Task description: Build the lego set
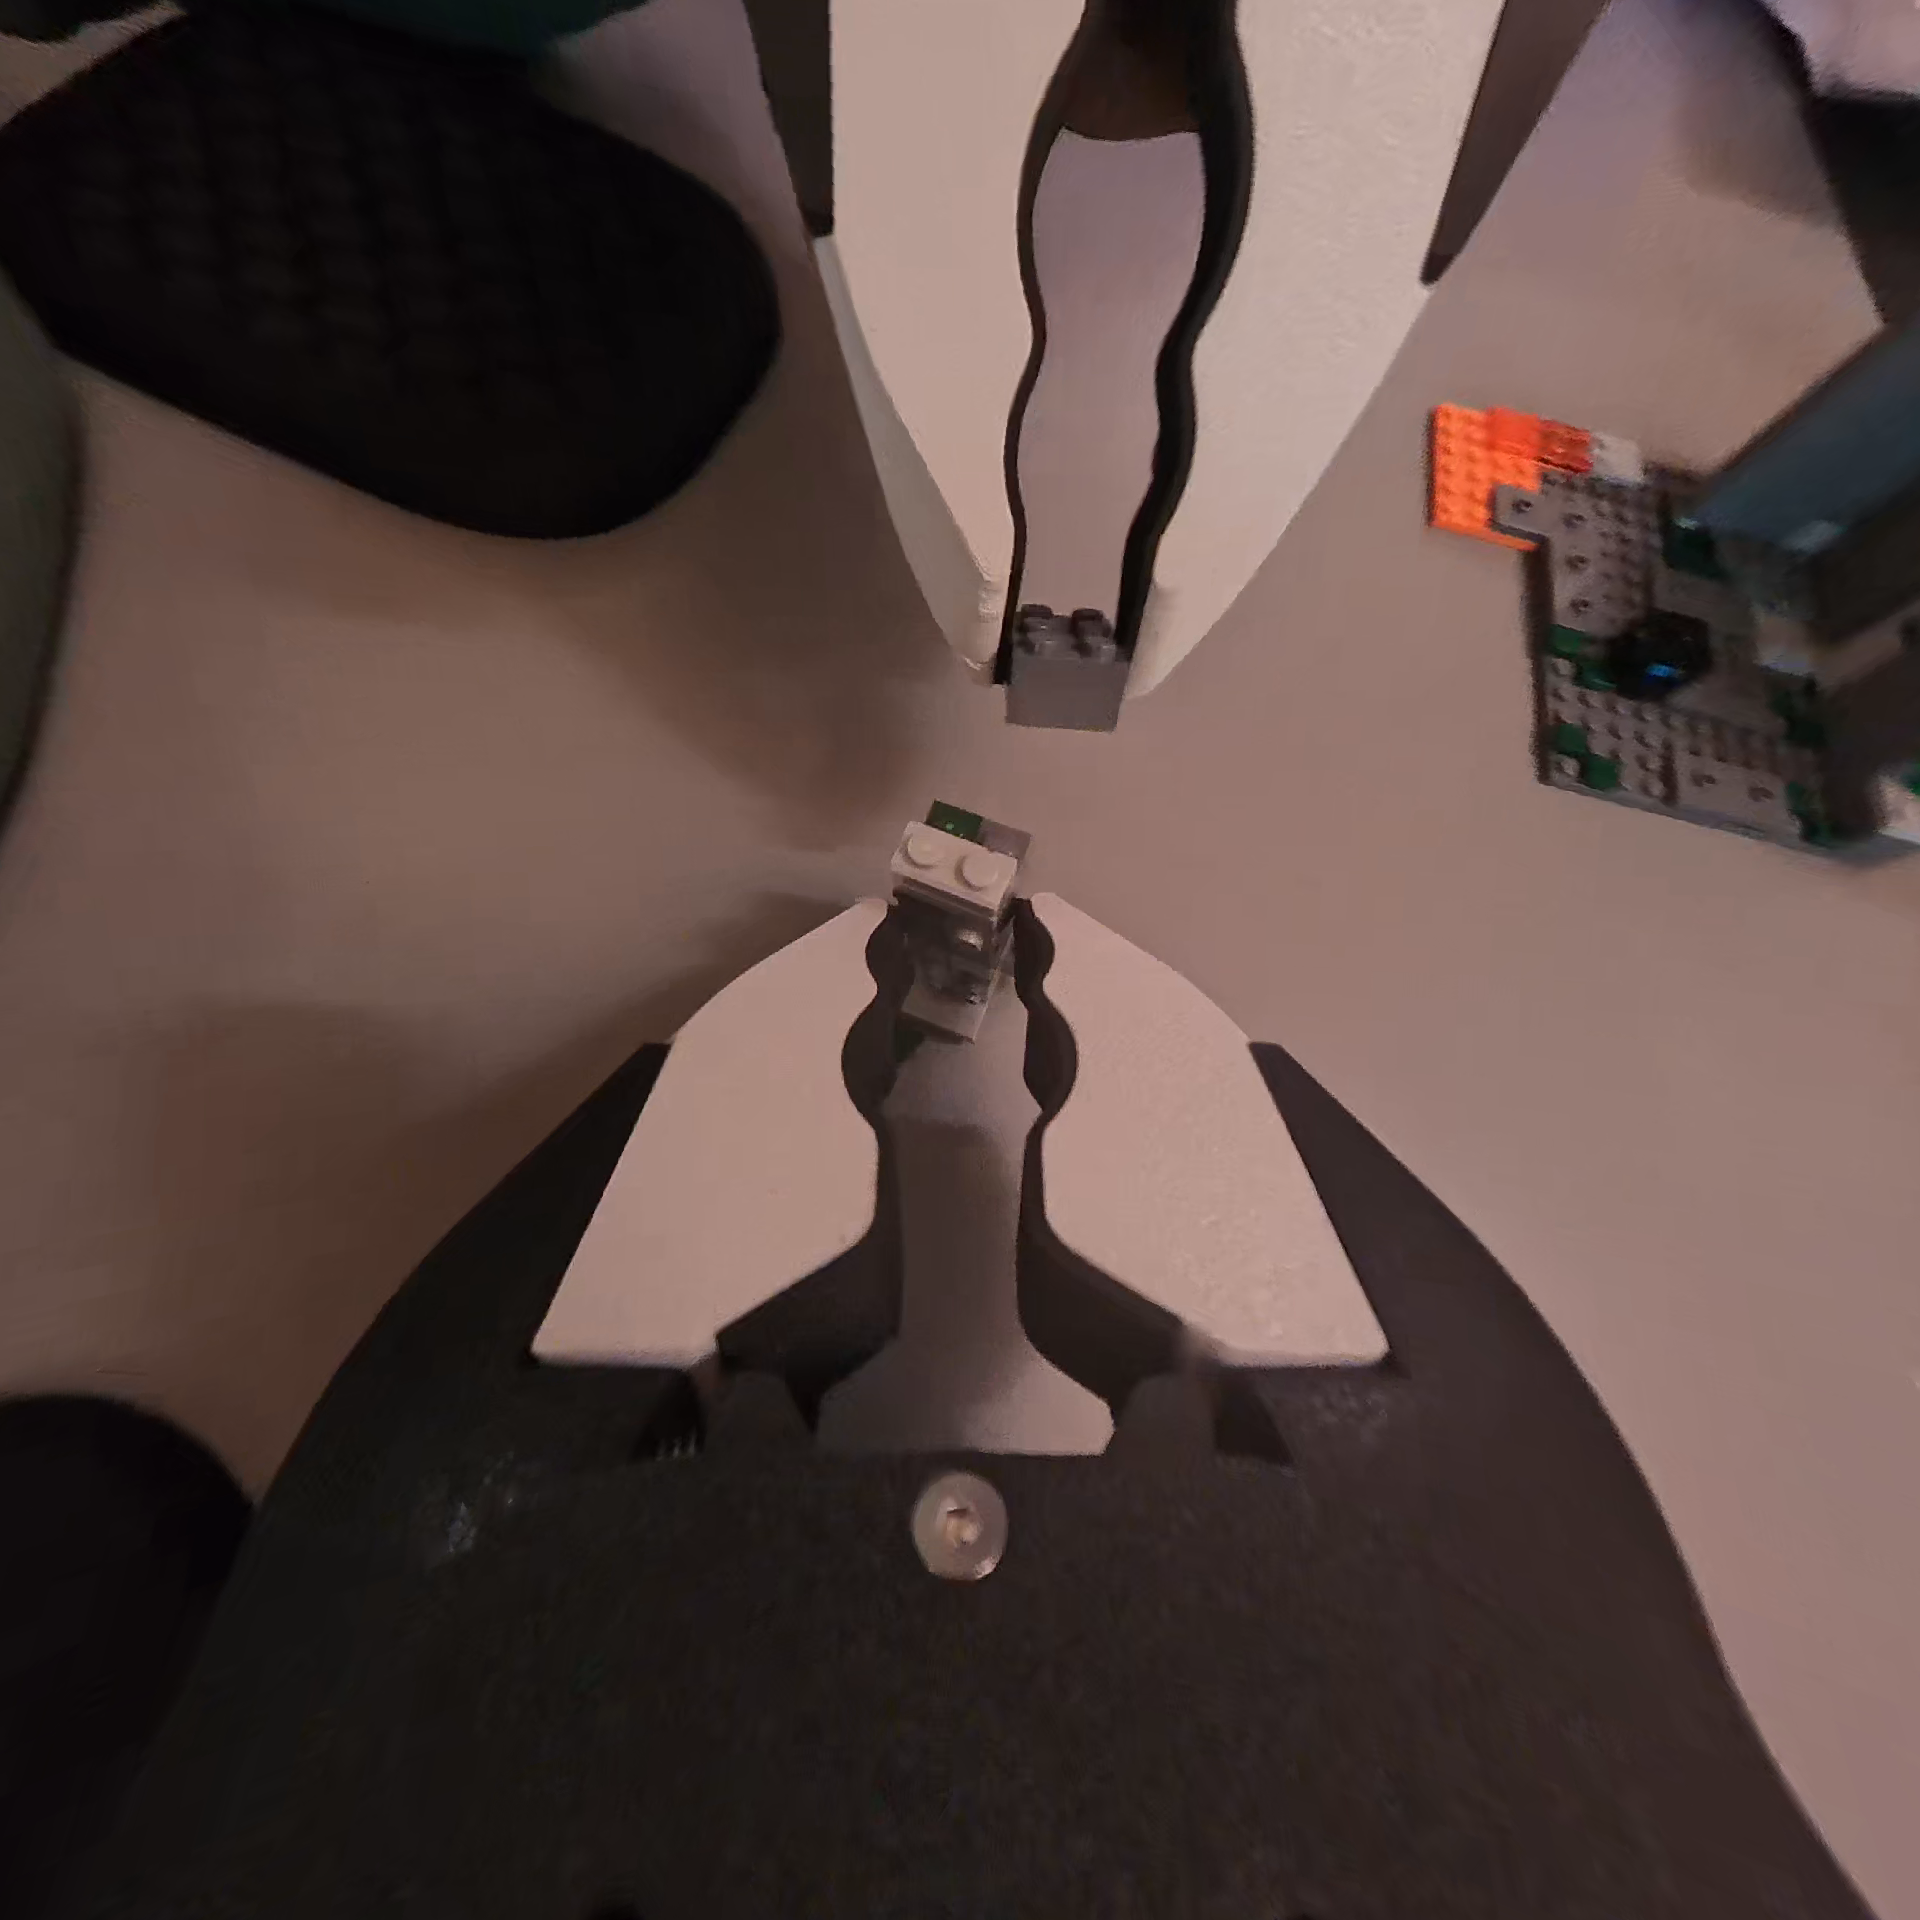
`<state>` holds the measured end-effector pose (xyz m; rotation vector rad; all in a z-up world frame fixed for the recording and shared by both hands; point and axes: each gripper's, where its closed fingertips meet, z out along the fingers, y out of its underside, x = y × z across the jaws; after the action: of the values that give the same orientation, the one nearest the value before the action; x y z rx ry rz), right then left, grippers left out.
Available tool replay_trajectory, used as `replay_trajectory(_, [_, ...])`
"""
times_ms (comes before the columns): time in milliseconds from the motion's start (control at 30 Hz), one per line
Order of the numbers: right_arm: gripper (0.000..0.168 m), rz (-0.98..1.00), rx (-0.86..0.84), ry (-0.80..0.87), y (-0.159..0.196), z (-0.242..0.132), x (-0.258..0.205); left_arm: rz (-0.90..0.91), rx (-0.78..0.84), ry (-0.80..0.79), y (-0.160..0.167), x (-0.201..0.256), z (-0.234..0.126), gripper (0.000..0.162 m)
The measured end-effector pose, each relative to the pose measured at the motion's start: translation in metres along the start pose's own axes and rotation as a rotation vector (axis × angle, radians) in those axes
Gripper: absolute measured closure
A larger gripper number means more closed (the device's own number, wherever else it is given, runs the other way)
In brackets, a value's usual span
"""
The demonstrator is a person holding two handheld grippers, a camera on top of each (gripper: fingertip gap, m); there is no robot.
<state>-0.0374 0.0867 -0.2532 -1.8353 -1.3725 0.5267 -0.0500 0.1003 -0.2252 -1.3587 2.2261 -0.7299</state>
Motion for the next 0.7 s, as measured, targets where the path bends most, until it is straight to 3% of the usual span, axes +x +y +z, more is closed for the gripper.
replay_trajectory(333, [0.149,-0.059,0.007,-0.169,-0.002,0.003,-0.006,0.068,-0.137,0.082,-0.003,0.007,0.007,0.146])
replay_trajectory(700, [0.149,0.006,0.035,-0.25,-0.001,0.003,0.002,0.132,-0.274,0.103,-0.002,0.0,0.011,0.146])
